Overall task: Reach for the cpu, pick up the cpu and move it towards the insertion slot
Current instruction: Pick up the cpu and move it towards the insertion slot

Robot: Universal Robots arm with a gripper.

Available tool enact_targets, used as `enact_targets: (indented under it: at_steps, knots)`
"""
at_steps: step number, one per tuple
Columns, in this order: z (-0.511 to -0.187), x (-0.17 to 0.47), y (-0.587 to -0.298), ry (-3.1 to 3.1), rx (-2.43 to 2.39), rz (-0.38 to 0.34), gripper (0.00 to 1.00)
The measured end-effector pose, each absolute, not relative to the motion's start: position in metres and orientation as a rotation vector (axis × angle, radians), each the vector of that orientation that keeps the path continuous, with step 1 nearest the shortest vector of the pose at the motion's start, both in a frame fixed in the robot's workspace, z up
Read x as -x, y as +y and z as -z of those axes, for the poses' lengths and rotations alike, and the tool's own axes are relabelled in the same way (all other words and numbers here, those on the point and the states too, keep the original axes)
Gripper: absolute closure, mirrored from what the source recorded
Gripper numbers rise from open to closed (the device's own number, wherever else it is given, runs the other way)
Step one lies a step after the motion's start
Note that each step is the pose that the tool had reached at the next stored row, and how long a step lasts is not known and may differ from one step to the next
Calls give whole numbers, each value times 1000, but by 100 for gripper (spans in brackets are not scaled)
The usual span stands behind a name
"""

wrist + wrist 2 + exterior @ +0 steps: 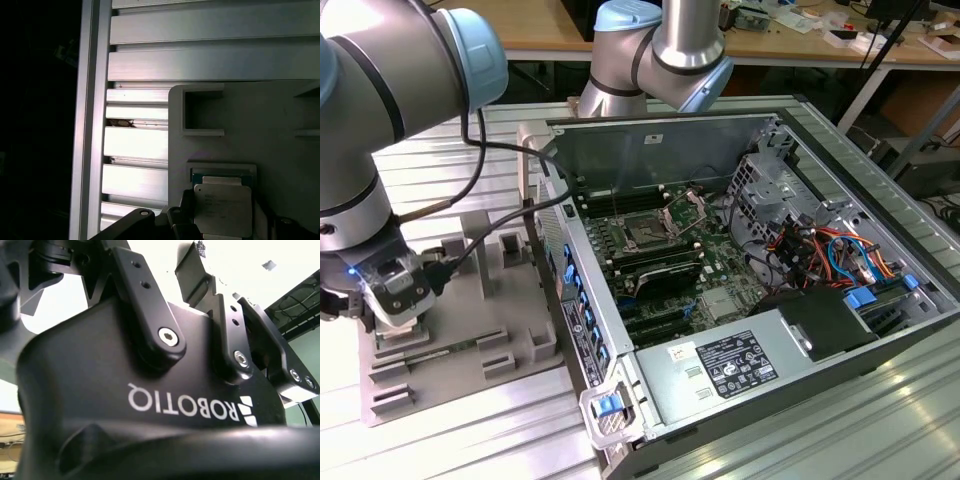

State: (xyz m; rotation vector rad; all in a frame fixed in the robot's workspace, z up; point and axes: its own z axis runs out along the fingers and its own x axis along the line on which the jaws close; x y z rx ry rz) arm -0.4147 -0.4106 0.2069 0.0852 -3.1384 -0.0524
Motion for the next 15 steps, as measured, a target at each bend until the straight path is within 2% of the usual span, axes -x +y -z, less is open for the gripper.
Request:
enact_targets:
  at_steps: [15]
  knots:
    - [-216, 415, -411, -3139, -85, 52, 45]
